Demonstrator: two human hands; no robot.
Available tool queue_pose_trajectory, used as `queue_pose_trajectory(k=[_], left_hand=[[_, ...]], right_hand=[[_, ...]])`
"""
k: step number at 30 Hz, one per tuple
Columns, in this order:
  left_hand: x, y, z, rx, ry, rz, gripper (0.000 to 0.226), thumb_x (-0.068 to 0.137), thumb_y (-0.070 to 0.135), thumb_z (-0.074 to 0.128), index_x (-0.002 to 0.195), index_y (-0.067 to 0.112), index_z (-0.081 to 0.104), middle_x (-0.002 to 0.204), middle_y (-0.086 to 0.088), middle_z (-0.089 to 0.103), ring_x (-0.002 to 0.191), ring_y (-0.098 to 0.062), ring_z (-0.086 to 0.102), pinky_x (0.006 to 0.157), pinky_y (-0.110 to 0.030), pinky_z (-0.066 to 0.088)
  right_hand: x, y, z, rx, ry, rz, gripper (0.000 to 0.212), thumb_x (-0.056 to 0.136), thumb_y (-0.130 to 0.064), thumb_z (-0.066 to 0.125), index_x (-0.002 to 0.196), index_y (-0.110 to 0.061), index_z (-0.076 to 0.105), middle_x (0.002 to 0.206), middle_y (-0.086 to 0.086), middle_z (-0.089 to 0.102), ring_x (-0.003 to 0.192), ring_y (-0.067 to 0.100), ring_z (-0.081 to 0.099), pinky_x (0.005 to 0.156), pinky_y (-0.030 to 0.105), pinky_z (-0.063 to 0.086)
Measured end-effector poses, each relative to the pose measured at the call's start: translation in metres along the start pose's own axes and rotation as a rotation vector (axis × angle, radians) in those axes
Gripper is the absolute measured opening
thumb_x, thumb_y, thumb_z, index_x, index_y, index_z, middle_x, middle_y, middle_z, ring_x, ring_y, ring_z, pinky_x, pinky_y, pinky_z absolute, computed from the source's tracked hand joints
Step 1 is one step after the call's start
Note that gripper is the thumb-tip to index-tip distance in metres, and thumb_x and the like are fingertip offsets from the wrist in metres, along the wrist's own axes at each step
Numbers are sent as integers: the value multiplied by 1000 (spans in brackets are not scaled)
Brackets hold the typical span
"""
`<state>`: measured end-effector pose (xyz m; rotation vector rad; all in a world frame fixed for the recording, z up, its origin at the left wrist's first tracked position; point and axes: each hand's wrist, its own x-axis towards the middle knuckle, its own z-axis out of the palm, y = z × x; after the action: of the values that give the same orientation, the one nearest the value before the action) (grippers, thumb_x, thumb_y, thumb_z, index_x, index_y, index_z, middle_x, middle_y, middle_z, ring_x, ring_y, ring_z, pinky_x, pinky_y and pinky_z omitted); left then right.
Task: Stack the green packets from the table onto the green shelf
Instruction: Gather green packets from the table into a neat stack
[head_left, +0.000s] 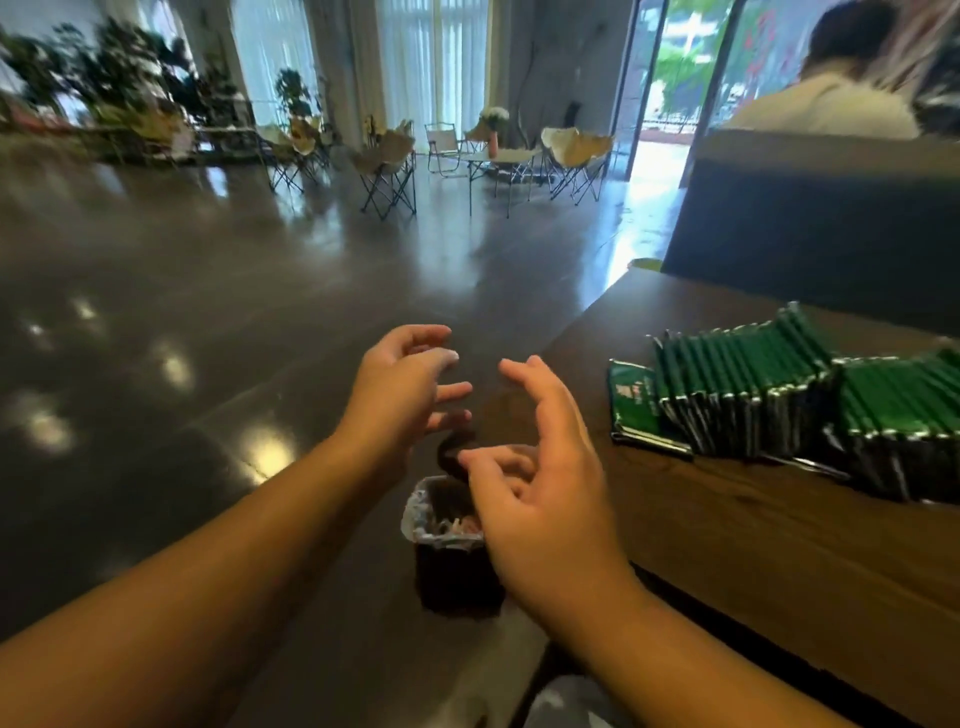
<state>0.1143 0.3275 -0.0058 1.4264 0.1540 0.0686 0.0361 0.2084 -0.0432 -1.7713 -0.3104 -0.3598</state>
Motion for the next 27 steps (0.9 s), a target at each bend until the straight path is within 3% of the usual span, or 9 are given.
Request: queue_pose_trajectory(k=[2, 4, 8, 11, 15, 24, 27], left_hand=[[-13, 12, 36, 19, -82, 62, 25, 100, 5, 55, 120, 18, 62, 116, 0, 60, 101, -33, 72, 78, -50, 61], [-25, 19, 85, 50, -181, 113, 25, 99, 4, 56, 118, 19, 64, 105, 2, 61, 100, -31, 72, 82, -52, 60], [-43, 18, 167, 106, -305, 198, 25, 95, 2, 58, 101, 26, 66, 102, -2, 66, 79, -18, 68, 62, -32, 53], [-58, 10, 213, 189, -351, 263, 28, 91, 4, 60, 96, 29, 68, 104, 0, 69, 70, -11, 66, 63, -34, 54], [-75, 2, 252, 296, -418, 335, 28, 90, 8, 62, 99, 33, 71, 105, 5, 69, 76, -25, 70, 68, -43, 59], [-134, -22, 352, 363, -638, 340, 25, 93, 7, 62, 95, 29, 72, 91, 7, 70, 71, -6, 66, 61, -23, 51], [-147, -30, 377, 347, -663, 314, 26, 92, 6, 62, 93, 30, 72, 92, 2, 72, 73, -10, 67, 62, -26, 49]], right_hand=[[0, -9, -40, -48, 53, 4, 63, 94, -3, 63, 135, -48, 45, 160, -24, 20, 78, 6, 68, 64, 16, 52], [-5, -17, -92, -112, 123, -13, 64, 93, -2, 62, 134, -48, 45, 160, -18, 27, 74, 6, 69, 63, 14, 51], [-23, -25, -181, -287, 266, -56, 58, 91, -1, 64, 128, -42, 50, 128, -13, 53, 70, 13, 63, 60, 16, 50], [-38, -28, -236, -389, 342, -54, 52, 92, -4, 65, 123, -43, 50, 117, -18, 53, 79, 7, 59, 62, 12, 49], [-54, -22, -292, -505, 414, -38, 49, 91, -3, 66, 124, -38, 52, 116, -18, 52, 85, 4, 58, 66, 8, 47], [-98, -15, -411, -669, 530, 58, 46, 92, -5, 65, 121, -38, 52, 114, -24, 47, 88, 0, 56, 70, 10, 48], [-107, -8, -437, -747, 546, 97, 43, 91, -11, 65, 124, -37, 54, 116, -22, 45, 96, -2, 54, 76, 16, 50]])
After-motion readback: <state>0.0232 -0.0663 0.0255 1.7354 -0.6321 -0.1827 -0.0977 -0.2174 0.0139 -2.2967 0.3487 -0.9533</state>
